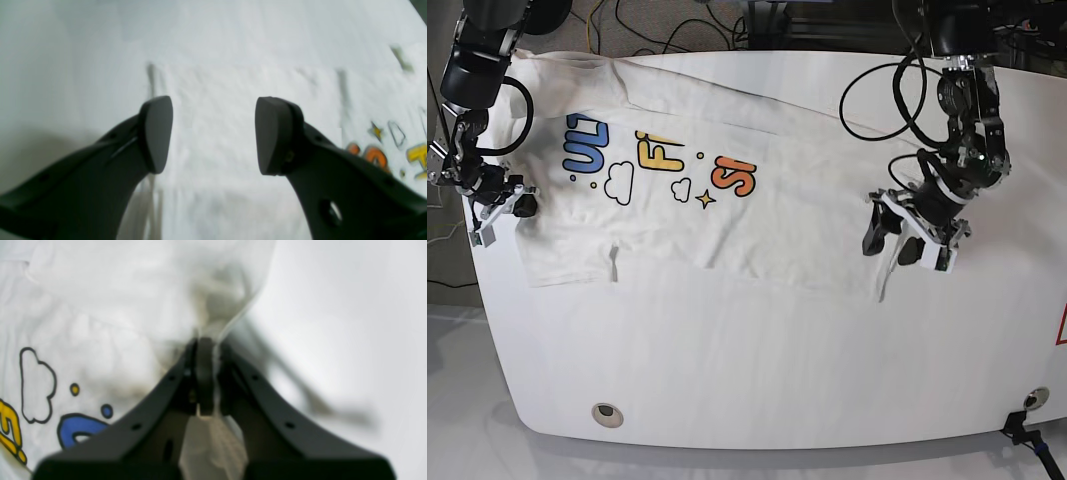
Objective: Fold the T-shirt properly
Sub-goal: 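Drag the pinched fabric with the left gripper toward the shirt's collar edge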
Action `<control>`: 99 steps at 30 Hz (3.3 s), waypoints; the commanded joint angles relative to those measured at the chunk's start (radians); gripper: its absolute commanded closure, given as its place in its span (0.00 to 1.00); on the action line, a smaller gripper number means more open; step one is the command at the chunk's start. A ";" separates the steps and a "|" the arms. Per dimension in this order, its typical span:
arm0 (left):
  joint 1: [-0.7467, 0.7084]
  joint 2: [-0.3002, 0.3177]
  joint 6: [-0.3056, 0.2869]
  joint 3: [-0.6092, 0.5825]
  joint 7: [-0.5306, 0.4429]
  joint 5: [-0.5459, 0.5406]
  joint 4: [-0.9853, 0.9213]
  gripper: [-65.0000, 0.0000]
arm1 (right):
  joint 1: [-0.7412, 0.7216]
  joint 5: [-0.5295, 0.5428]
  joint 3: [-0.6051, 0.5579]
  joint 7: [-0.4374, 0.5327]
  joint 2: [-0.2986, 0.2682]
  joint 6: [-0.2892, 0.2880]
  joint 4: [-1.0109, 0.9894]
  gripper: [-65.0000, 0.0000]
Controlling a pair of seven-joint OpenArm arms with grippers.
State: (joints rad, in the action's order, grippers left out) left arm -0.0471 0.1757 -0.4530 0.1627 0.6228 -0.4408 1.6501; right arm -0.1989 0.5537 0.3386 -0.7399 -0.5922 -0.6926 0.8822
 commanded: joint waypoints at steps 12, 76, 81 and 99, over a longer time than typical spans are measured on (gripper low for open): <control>-0.191 0.101 -0.007 -0.088 -0.024 -0.016 0.236 0.44 | -0.030 0.004 0.004 0.012 -0.027 -0.006 0.013 1.00; -0.279 0.066 -0.132 0.193 -0.088 0.095 -0.066 0.43 | -0.037 0.004 0.004 0.009 -0.021 -0.006 0.012 1.00; -0.276 0.066 -0.132 0.154 -0.088 0.098 -0.087 0.44 | -0.037 0.004 0.004 0.009 -0.021 -0.006 0.012 1.00; -0.287 0.066 -0.128 0.157 -0.087 0.101 -0.101 1.00 | -0.037 0.004 0.004 0.009 -0.021 -0.006 0.012 1.00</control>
State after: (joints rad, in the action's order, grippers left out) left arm -0.3275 0.2310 -0.5842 0.3141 0.5247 -0.3454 1.5463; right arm -0.2153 0.5457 0.3386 -0.7441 -0.5850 -0.6891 0.8814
